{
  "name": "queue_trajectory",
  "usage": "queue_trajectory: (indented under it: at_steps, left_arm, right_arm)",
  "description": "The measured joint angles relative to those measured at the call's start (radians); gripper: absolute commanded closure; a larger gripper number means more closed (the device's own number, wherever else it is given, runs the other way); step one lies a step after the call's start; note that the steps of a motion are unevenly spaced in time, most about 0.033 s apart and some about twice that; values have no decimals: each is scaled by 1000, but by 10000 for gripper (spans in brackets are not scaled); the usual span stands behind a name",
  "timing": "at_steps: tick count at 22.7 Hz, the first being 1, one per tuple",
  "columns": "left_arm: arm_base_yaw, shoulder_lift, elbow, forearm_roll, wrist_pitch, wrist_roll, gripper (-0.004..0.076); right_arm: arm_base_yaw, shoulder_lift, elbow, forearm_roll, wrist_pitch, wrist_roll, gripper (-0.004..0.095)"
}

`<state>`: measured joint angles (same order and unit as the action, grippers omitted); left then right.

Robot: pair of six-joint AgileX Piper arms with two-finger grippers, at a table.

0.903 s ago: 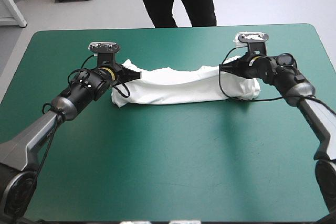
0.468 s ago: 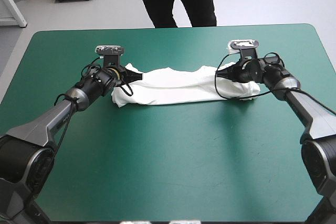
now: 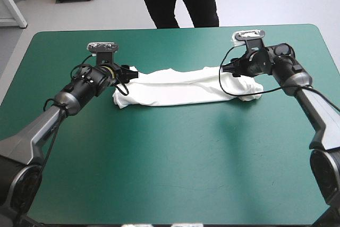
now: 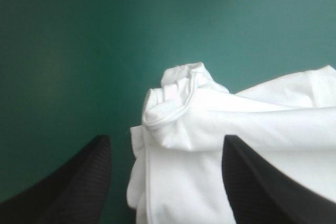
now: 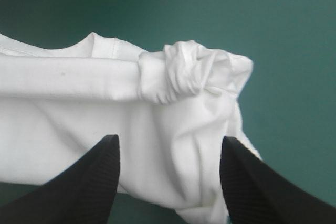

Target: Fold the cloth

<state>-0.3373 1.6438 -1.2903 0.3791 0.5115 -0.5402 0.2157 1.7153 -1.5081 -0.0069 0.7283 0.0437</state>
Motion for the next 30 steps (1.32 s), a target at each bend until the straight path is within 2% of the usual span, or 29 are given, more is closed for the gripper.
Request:
queue_trajectory:
  at_steps: [2, 4, 5, 7, 11, 14, 16, 21, 28, 30]
  left_arm:
    - [-4, -64, 0, -4, 56, 7, 301]
    - [-20, -124, 0, -18, 106, 48, 401]
    - [-34, -157, 0, -36, 124, 81, 570]
    - [-85, -237, 0, -119, 149, 190, 726]
    - [-167, -273, -9, -213, 158, 346, 728]
    - [-170, -171, -69, -366, 169, 498, 728]
    - [-170, -68, -157, -441, 193, 576, 728]
    - [-171, 232, -403, -580, 276, 651, 733]
    - [-172, 451, -504, -673, 315, 682, 733]
    - [-173, 486, -507, -679, 315, 682, 733]
  right_arm:
    - [0, -45, -4, -56, 41, 23, 364]
    - [-1, -89, -6, -115, 83, 56, 364]
    - [-6, -112, -6, -142, 107, 71, 364]
    - [-42, -178, -7, -174, 175, 95, 364]
    - [-163, -275, -7, -178, 241, 122, 364]
    - [-290, -304, -8, -97, 271, 106, 364]
    - [-336, -300, -8, -24, 279, 70, 368]
    - [-359, -251, -7, 78, 277, -26, 368]
    - [-368, -121, -5, 272, 270, -179, 368]
    - [-368, -93, -5, 294, 270, -204, 367]
